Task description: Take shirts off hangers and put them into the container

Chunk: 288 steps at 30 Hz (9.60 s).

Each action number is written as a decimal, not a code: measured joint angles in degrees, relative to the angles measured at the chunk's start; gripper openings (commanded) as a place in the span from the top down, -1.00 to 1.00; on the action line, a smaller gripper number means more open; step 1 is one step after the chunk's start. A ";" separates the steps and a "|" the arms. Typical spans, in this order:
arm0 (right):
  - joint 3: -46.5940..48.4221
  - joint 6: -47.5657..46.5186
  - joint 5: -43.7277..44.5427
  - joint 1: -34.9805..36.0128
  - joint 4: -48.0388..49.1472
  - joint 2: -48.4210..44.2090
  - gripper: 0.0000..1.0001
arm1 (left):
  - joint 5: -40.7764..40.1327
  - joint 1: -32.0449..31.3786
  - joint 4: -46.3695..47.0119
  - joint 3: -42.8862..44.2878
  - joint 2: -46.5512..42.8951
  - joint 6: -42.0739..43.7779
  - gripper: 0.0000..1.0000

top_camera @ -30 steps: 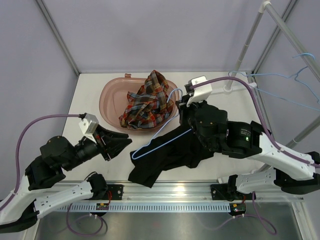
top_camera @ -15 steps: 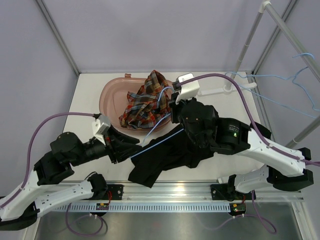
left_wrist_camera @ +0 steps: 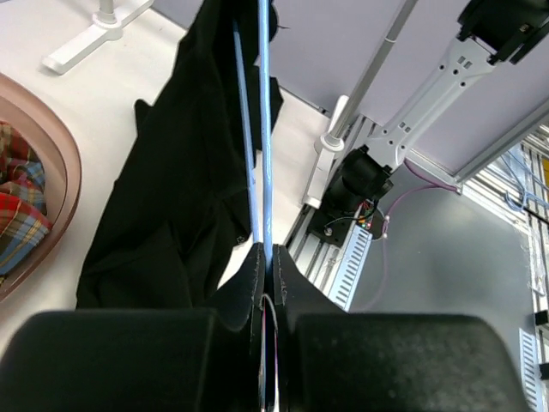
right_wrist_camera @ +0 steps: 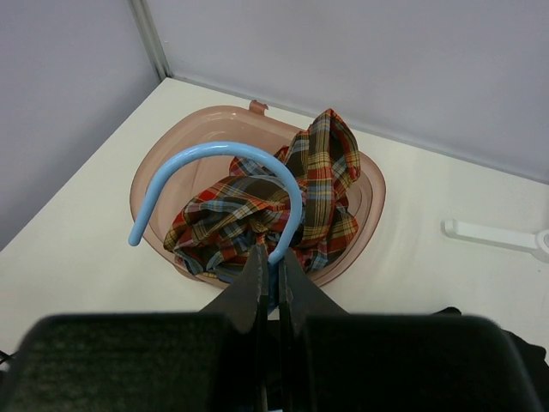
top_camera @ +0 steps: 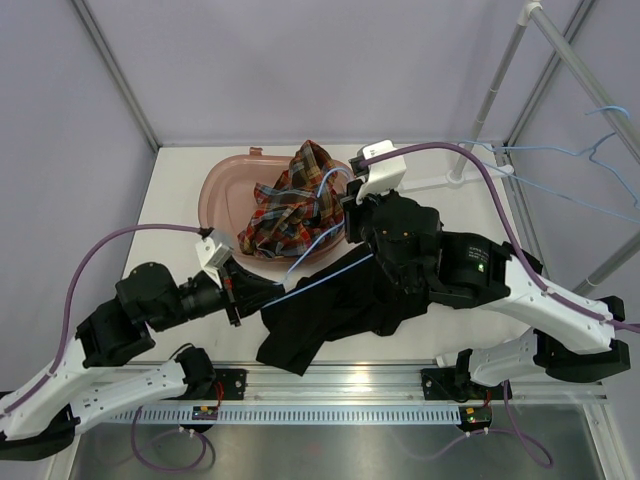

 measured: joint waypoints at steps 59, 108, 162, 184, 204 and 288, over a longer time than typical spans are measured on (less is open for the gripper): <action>-48.41 35.56 -9.81 20.65 11.45 8.63 1.00 | 9.42 -4.33 22.58 22.82 37.24 10.23 1.00; -45.53 42.97 -8.41 26.95 3.72 10.78 1.00 | 13.79 -8.46 22.34 77.96 88.35 6.38 1.00; -47.67 56.63 1.73 27.98 -14.82 -3.82 -0.73 | -24.44 -1.70 -12.50 35.26 24.13 13.16 -0.47; -36.04 56.37 9.42 27.98 -29.97 -16.37 -0.87 | -8.02 -1.53 17.84 -17.42 24.48 -6.62 -0.47; -37.94 57.51 9.40 28.28 -30.77 -18.49 -0.78 | -6.99 -1.07 29.83 0.26 61.29 -4.66 0.49; -51.87 44.81 -71.10 -10.60 79.67 14.14 1.00 | -12.48 15.98 -7.08 75.23 48.24 37.62 1.00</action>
